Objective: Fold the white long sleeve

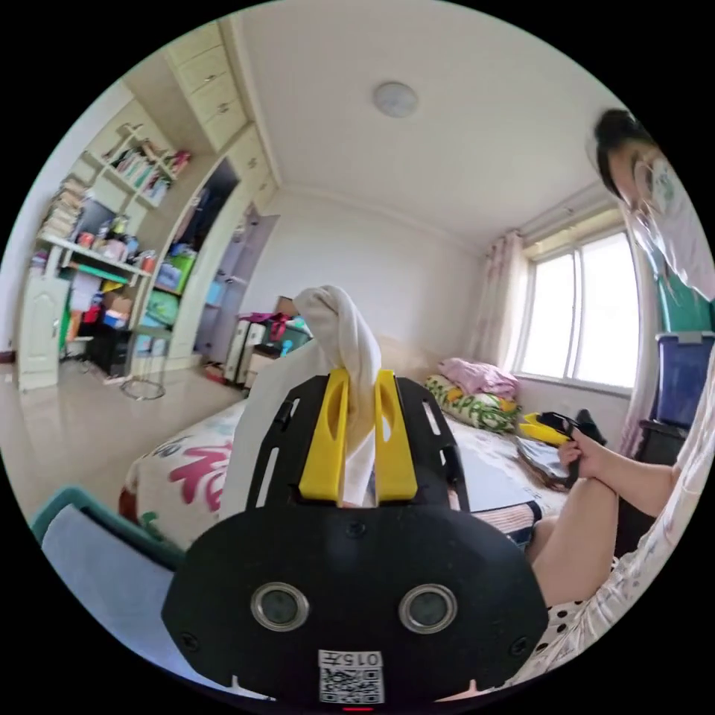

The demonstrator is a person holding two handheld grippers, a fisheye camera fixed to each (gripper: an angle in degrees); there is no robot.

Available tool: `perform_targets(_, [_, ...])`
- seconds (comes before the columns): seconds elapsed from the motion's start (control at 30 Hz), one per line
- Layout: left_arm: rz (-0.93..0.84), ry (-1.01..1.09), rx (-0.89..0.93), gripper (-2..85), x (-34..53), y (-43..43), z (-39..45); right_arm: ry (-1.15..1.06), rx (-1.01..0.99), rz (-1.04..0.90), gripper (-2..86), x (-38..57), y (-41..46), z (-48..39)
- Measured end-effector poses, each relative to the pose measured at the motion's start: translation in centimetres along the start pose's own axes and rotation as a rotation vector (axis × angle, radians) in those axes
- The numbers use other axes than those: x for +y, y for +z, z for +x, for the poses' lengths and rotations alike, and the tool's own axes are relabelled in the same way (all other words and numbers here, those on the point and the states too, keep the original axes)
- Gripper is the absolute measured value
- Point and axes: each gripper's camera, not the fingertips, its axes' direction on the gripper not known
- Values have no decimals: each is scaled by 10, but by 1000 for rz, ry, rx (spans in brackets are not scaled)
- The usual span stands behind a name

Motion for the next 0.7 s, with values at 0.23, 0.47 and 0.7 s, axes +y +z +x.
perform_targets(0.23, [-349,186,229,53,123,145,177,-202,40,-359,150,-21,39,-23])
perform_targets(0.47, [-450,128,241,61,211,148,202,119,-10,-358,122,-20,22,85])
perform_targets(0.7, [-497,151,315,71,236,144,192,-32,196,-389,136,-24,21,94])
